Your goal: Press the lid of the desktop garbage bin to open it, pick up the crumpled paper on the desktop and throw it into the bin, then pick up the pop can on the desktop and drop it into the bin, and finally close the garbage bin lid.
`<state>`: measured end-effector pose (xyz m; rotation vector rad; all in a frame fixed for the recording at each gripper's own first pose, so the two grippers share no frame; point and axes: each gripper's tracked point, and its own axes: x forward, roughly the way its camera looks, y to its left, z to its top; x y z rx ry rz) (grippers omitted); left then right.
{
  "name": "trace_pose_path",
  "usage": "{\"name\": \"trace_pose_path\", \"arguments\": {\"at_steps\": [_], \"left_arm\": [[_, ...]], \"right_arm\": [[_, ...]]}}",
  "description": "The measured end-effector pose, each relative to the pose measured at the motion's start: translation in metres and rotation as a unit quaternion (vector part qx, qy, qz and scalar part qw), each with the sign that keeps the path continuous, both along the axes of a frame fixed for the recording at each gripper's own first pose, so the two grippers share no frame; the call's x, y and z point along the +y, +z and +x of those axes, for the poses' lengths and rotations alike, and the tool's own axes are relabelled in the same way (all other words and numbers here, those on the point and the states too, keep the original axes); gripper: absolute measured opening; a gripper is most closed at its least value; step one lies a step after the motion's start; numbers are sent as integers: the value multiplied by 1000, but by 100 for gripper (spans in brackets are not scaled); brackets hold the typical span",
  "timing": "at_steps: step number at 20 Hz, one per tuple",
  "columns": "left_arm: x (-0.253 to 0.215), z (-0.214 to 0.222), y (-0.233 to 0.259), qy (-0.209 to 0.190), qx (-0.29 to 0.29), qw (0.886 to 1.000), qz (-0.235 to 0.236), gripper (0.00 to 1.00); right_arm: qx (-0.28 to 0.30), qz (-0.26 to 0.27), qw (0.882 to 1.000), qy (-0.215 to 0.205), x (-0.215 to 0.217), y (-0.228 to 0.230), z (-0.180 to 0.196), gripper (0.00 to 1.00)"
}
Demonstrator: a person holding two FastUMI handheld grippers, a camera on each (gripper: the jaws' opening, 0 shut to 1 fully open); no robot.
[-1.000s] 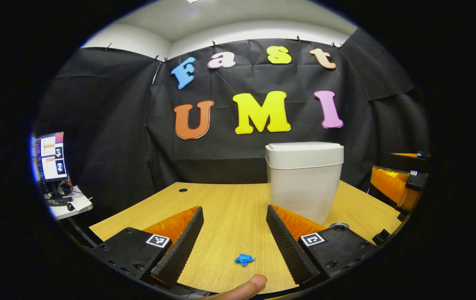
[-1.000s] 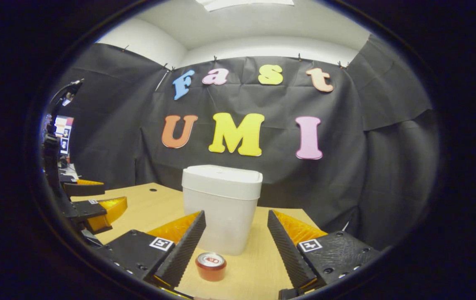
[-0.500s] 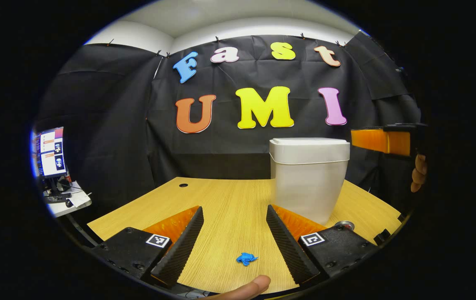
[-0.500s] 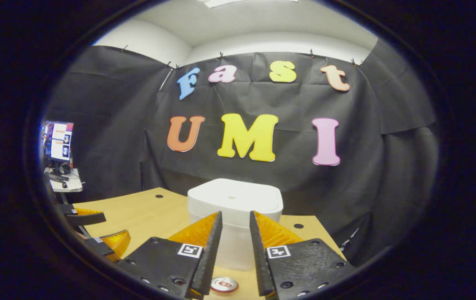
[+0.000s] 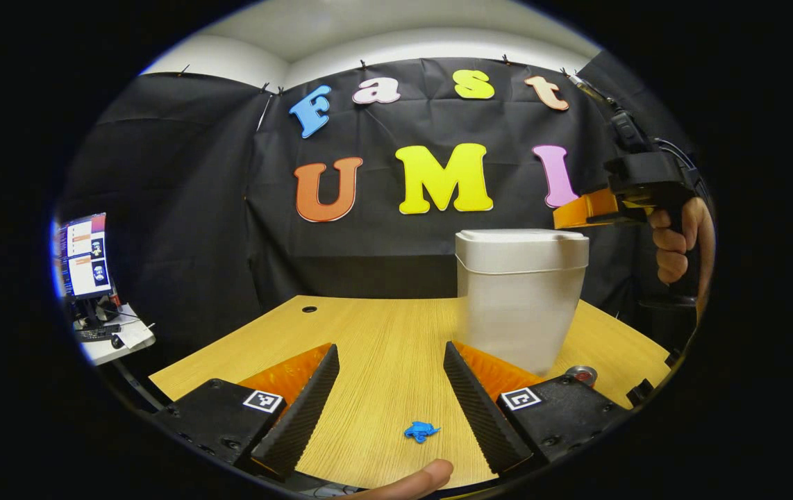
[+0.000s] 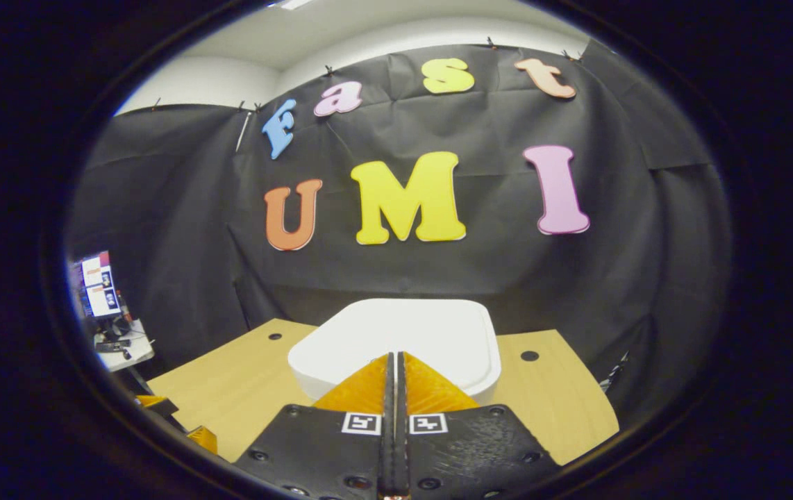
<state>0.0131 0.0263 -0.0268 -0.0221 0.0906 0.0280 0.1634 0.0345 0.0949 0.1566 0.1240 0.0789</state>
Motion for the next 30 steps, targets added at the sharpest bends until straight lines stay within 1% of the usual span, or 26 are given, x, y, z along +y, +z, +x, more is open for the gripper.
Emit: {"name": "trace_pose_path", "arguments": {"at_steps": [3, 5, 8, 10, 12, 13, 14, 15, 17, 19, 20, 22, 25, 29, 30], "left_arm": [[3, -1, 0, 1, 1, 1000, 1, 98], [2, 0, 0, -1, 4, 1000, 0, 98], [7, 1, 1, 4, 2, 1000, 3, 98], [9, 2, -1, 6, 4, 1000, 3, 98], [9, 2, -3, 8, 9, 1000, 0, 98], [9, 2, -4, 9, 10, 1000, 0, 98], [10, 2, -4, 11, 11, 1000, -2, 98], [10, 2, -4, 13, 11, 1000, -7, 98], [6, 2, -2, 7, 8, 1000, -12, 98], [5, 2, 0, 4, 6, 1000, -6, 98], [6, 2, 0, 5, 6, 1000, -4, 98], [13, 2, -3, 11, 11, 1000, -5, 98], [18, 1, -2, 19, 13, 1000, -6, 98], [20, 1, 0, 20, 9, 1000, -1, 98], [20, 1, -1, 20, 11, 1000, 1, 98]], "right_arm": [[-14, -23, 1000, 3, 10, 11, 9, 0], [-11, -34, 999, -2, 13, 10, 15, 0], [14, -32, 999, 3, 20, -4, 21, 0], [15, -40, 999, -10, 11, -7, 23, 0], [15, -42, 999, -4, 12, -8, 21, 1], [15, -31, 999, -3, 12, -11, 22, 3], [15, -24, 1000, -3, 12, -14, 23, 1], [14, -29, 999, -6, 11, -14, 20, 1], [-2, -63, 998, -19, 12, -8, 15, 1], [-29, -87, 995, -47, 3, 2, 2, 1], [-41, -87, 994, -57, 1, 7, -11, 1], [-66, -73, 994, -46, 11, 13, -36, 0], [-78, -58, 995, -36, 18, 8, -67, 0], [-98, -72, 992, -27, 20, -5, -95, 0], [-96, -68, 993, -23, 20, -15, -103, 10]]}}
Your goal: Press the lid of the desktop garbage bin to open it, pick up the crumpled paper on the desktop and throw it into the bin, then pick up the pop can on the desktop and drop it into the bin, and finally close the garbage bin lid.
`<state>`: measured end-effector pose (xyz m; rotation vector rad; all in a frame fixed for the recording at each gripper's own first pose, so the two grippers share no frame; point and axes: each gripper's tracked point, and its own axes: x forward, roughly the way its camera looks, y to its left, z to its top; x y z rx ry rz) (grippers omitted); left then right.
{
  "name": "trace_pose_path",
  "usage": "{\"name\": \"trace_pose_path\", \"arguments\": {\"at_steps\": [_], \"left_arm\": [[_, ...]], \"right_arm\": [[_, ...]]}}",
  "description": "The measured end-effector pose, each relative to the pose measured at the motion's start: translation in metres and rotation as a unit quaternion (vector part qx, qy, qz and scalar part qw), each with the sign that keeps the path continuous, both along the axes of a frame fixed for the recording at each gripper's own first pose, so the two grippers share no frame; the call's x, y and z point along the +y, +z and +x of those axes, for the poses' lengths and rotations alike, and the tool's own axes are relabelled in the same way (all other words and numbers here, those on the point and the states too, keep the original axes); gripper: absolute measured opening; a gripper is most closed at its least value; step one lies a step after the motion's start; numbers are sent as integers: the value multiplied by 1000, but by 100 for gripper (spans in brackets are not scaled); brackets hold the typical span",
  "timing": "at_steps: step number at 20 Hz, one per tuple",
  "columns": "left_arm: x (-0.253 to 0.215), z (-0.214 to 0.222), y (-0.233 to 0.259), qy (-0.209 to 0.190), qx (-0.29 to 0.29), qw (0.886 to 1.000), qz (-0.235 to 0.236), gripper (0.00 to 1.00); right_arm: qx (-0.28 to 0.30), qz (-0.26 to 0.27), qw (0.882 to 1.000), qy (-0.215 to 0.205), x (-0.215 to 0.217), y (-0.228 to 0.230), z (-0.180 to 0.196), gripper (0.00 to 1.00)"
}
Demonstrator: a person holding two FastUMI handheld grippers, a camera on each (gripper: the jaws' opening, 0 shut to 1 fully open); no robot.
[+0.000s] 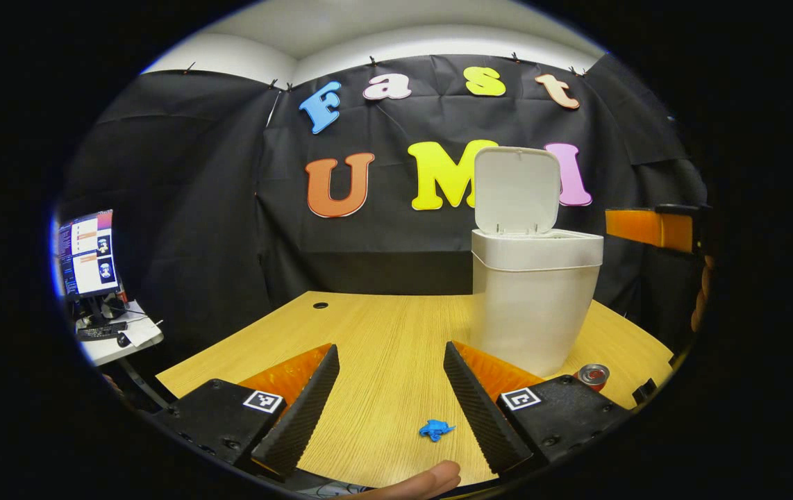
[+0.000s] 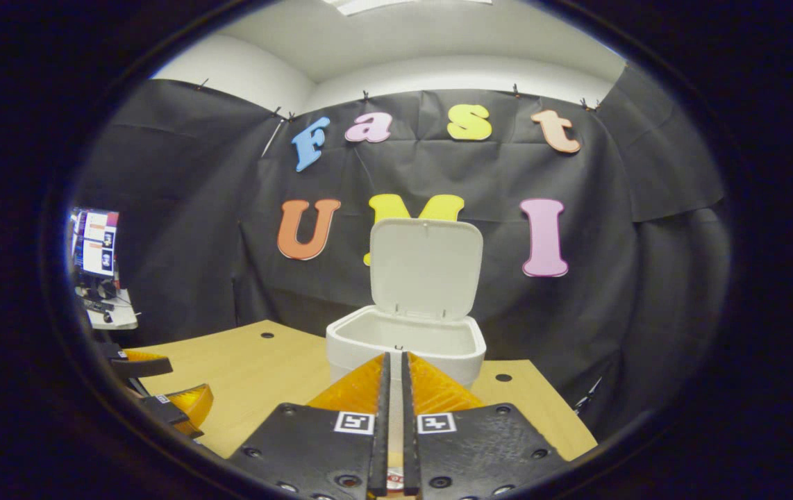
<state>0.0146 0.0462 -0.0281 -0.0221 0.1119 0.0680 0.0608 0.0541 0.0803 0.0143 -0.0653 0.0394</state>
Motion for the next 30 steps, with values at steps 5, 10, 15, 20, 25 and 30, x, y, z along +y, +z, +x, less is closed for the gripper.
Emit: {"name": "trace_pose_path", "arguments": {"at_steps": [5, 10, 15, 20, 25, 30], "left_arm": [[-4, 0, -3, -6, 4, 1000, 6, 98], [-7, 5, -19, -17, 26, 999, -12, 98], [-33, 13, -72, -61, 109, 992, -30, 98], [-51, 17, -126, -91, 184, 979, -13, 98], [-57, 28, -159, -96, 223, 970, -27, 99], [-54, 37, -183, -97, 244, 965, -6, 92]], "right_arm": [[-9, -8, 1000, -23, -14, -24, -30, 63], [-1, 8, 1000, -5, -13, -56, -55, 95], [8, 3, 1000, -1, -9, -72, -58, 95], [30, 3, 1000, 4, -13, -90, -43, 95], [73, 54, 995, 26, -17, -106, -31, 95], [106, 51, 993, 14, -15, -124, -22, 96]]}}
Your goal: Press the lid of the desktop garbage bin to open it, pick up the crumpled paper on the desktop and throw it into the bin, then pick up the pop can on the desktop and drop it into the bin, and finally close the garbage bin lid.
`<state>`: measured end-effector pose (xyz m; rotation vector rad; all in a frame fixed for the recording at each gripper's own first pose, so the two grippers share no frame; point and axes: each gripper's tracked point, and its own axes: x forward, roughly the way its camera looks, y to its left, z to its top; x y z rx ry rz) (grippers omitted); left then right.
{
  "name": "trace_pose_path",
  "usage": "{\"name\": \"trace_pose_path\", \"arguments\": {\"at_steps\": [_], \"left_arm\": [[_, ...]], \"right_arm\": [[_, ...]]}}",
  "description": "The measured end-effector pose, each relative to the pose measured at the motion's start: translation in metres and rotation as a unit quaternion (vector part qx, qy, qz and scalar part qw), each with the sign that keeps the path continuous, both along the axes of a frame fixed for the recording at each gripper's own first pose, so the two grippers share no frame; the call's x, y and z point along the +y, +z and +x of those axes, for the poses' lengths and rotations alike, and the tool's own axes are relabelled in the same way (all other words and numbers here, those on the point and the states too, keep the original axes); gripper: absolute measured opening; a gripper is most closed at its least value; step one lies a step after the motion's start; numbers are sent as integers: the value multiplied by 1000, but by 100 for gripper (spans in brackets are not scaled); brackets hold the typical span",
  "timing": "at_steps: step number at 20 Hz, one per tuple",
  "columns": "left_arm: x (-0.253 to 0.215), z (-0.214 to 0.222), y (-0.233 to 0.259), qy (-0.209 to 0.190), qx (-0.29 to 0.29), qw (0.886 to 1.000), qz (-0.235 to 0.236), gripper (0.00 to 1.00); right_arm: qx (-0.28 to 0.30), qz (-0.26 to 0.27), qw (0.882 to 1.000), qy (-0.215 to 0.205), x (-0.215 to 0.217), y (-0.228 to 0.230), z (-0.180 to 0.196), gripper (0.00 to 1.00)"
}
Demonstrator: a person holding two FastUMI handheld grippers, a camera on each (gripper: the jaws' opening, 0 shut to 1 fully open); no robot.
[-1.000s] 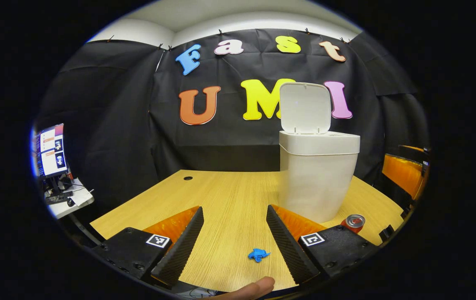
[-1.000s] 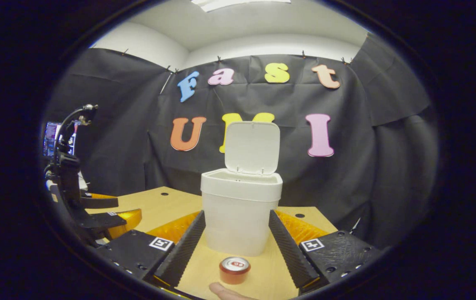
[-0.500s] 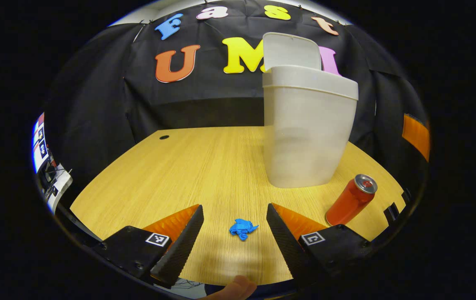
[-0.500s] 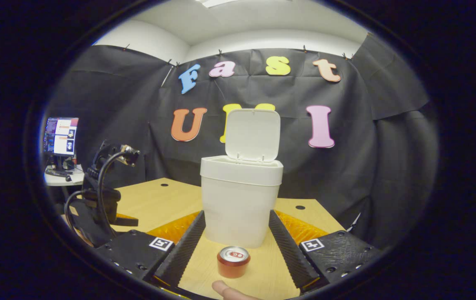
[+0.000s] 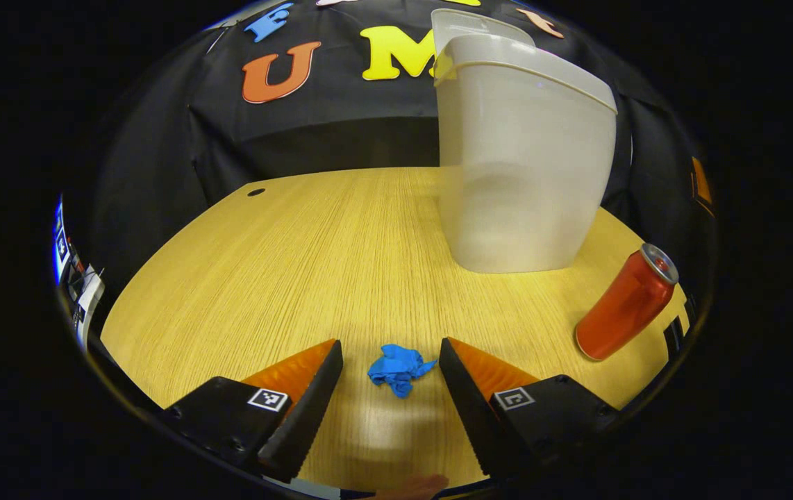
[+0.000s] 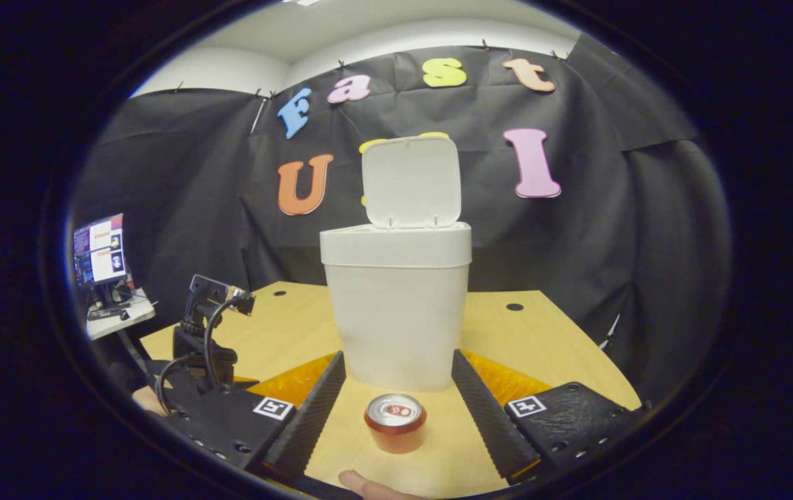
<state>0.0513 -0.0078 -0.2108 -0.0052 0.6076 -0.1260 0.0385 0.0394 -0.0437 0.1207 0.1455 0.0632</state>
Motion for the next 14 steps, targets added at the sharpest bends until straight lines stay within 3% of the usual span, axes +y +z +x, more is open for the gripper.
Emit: {"name": "trace_pose_path", "arguments": {"at_steps": [5, 6, 7, 8, 11, 14], "left_arm": [[1, 6, -8, -4, 1, 1000, 2, 72], [1, 7, -8, -6, -1, 1000, 1, 72], [0, 7, -7, -9, -3, 1000, -1, 63], [1, 6, -7, -8, -4, 1000, 1, 61], [9, 8, -6, 1, -5, 1000, 6, 48], [10, 7, 3, 3, -19, 1000, 2, 42]], "right_arm": [[23, -28, 999, -13, 17, -17, 3, 93], [24, -33, 999, -15, 20, -19, 2, 96], [27, -35, 999, -14, 24, -22, 3, 96], [31, -38, 999, -14, 27, -24, 5, 96], [40, -44, 998, -15, 26, -31, 8, 96], [47, -41, 997, -33, 15, -32, 12, 95]]}}
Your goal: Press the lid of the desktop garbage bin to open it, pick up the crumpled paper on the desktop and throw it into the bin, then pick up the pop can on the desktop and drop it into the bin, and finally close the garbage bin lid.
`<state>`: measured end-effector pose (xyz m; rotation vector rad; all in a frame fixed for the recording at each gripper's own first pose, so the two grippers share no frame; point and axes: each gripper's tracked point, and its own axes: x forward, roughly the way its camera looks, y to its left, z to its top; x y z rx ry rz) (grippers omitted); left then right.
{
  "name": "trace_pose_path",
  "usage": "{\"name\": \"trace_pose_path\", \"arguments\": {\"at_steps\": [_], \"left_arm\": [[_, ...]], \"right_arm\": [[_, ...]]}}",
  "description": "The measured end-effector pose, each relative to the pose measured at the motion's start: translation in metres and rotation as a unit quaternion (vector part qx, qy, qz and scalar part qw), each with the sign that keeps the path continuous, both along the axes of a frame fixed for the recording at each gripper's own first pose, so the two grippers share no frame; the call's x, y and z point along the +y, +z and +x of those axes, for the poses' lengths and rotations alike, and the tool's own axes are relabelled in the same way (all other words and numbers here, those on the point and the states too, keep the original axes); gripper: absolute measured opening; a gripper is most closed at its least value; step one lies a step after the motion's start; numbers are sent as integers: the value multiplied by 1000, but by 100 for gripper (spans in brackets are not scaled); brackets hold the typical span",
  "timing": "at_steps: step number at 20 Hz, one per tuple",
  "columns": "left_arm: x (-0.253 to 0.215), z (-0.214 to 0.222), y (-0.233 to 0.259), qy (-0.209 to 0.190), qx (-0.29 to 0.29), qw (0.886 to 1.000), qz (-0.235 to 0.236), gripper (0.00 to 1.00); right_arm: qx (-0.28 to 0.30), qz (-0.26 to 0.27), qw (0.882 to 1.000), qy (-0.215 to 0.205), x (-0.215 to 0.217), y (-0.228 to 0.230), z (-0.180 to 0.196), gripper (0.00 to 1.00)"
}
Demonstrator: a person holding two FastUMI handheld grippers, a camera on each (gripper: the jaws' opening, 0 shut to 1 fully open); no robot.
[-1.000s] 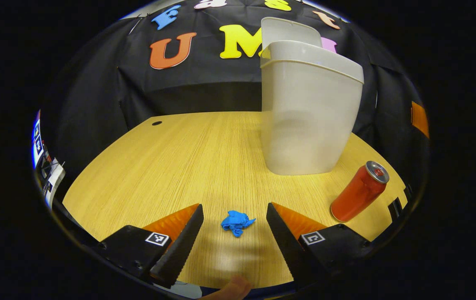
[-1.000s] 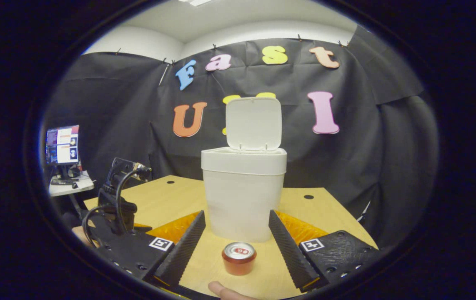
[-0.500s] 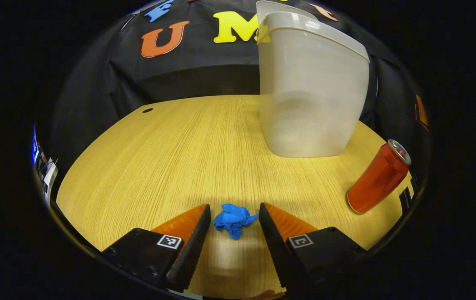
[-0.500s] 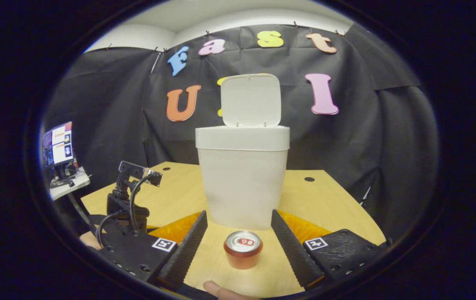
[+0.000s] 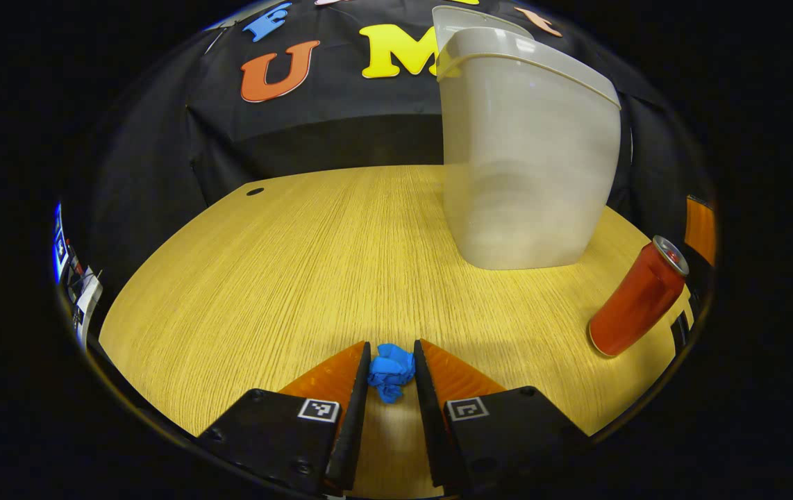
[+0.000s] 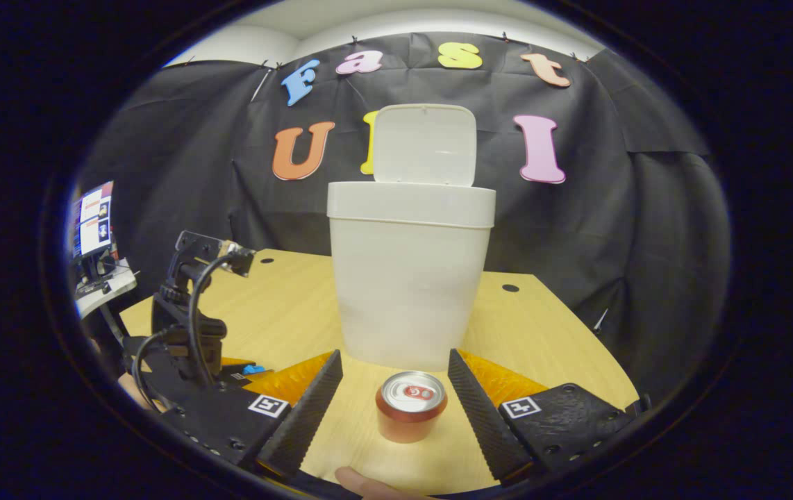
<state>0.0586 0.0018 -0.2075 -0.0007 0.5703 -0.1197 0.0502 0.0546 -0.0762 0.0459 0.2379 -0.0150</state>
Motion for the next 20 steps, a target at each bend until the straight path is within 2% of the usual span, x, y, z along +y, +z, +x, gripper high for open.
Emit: {"name": "trace_pose_path", "arguments": {"at_steps": [3, 7, 9, 14, 18, 20], "left_arm": [[-1, 0, 10, 3, -13, 1000, -5, 38], [-2, 2, 18, 4, -23, 1000, -1, 38], [-2, 2, 20, 6, -24, 1000, -3, 38], [-1, 2, 20, 10, -19, 1000, 0, 38], [-1, 2, 21, 11, -21, 1000, 0, 38], [0, 3, 22, 13, -23, 1000, 3, 38]], "right_arm": [[12, -3, 1000, -15, -6, -8, 5, 95], [55, 7, 998, -27, -10, -31, 16, 95], [79, 9, 997, -18, -6, -43, 20, 98], [148, 27, 988, -20, -2, -78, 28, 96], [199, 68, 978, -15, 16, -101, 17, 97], [195, 46, 979, -20, 16, -102, 17, 95]]}}
